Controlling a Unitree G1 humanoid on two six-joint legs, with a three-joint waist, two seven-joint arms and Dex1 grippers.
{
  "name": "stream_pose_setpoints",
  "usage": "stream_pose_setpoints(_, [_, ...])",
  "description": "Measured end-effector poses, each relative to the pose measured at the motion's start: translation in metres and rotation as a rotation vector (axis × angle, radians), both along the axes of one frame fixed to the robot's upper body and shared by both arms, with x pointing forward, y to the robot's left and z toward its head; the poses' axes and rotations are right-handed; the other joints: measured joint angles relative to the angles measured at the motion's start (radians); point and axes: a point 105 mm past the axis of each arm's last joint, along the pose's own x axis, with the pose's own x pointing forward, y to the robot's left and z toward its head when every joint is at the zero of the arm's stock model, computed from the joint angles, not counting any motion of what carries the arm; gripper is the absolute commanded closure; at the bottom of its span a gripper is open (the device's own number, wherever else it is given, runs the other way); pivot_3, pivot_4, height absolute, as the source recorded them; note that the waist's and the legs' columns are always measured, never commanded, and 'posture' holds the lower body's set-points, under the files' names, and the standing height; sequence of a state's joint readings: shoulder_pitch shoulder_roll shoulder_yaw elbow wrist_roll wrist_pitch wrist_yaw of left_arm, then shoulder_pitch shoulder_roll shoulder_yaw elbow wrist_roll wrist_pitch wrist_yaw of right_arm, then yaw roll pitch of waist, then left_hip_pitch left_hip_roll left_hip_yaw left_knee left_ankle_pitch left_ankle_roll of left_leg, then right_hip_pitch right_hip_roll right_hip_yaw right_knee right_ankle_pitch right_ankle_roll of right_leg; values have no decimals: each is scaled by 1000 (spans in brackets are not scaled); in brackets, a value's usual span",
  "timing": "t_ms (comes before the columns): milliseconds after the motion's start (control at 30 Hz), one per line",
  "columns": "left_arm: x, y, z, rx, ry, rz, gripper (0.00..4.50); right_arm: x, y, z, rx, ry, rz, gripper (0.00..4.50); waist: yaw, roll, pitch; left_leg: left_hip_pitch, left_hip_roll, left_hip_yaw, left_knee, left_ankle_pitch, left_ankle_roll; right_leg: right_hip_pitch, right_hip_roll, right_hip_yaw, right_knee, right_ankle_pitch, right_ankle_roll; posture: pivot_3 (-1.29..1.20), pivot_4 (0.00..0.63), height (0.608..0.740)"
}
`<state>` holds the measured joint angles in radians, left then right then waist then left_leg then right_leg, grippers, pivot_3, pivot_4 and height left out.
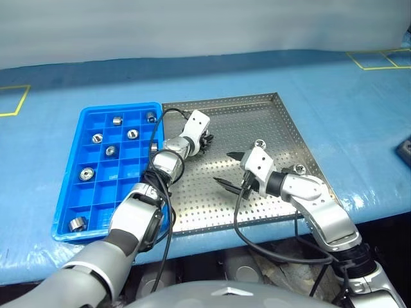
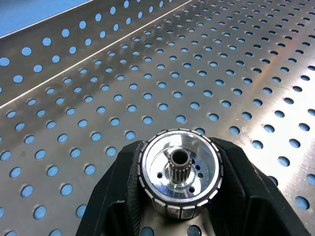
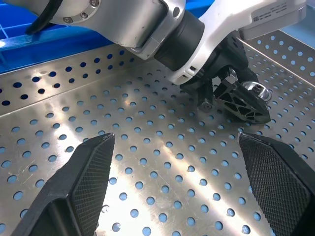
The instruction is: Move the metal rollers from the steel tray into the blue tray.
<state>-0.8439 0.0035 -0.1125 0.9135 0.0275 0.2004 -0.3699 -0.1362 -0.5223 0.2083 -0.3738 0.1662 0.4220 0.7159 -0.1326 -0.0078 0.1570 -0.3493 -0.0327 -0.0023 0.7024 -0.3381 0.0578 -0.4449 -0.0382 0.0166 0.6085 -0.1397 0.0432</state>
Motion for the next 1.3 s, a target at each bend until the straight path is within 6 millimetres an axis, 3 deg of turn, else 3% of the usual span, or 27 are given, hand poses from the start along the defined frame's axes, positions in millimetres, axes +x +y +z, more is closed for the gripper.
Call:
stream_pose_setpoints(267, [-3, 12, 2, -7, -33, 19, 2745, 0, 2, 1, 2, -3, 9, 273, -1, 0, 0, 0, 0, 0, -1, 0, 0, -1, -1, 0, 0, 0, 0, -230, 150, 740])
stream_pose_setpoints(400, [-12, 37, 26, -15, -110, 10, 2745, 1, 4, 1, -4, -6, 20, 273, -2, 0, 0, 0, 1, 0, -2, 1, -2, -2, -1, 1, 1, 0, 0, -186, 150, 740])
stream_pose_setpoints(633, [-77, 126, 64, 115, -104, -8, 2745, 17, -3, 0, -70, -23, 48, 273, 19, 1, 0, 0, 3, -2, -3, 2, -6, -2, 1, 0, 2, -2, -3, -76, 150, 740])
stream_pose_setpoints(733, [-106, 148, 73, 151, -80, 15, 2745, 22, 7, 8, -37, -37, 99, 273, 50, 0, 1, 0, 4, -2, -3, 2, -6, -2, 1, -2, 2, -3, -5, -23, 150, 740])
stream_pose_setpoints(933, [-144, 172, 83, 181, -55, 126, 2745, 19, 38, 29, 149, -37, 227, 273, 113, 0, 1, 0, 5, -6, -3, 1, -7, -1, 1, -7, 1, -5, -8, 47, 150, 740])
stream_pose_setpoints(1033, [-160, 186, 86, 211, -44, 218, 2745, 20, 39, 26, 139, -15, 258, 273, 132, -1, 1, 0, 4, -7, -3, 1, -7, 0, 1, -8, 1, -6, -10, 64, 150, 740])
stream_pose_setpoints(1300, [-178, 192, 71, 254, 36, 282, 2745, 13, 45, 10, 74, 42, 319, 273, 148, -1, 1, 1, 5, -8, -3, 3, -11, 1, 3, -9, 2, -8, -13, 77, 150, 740])
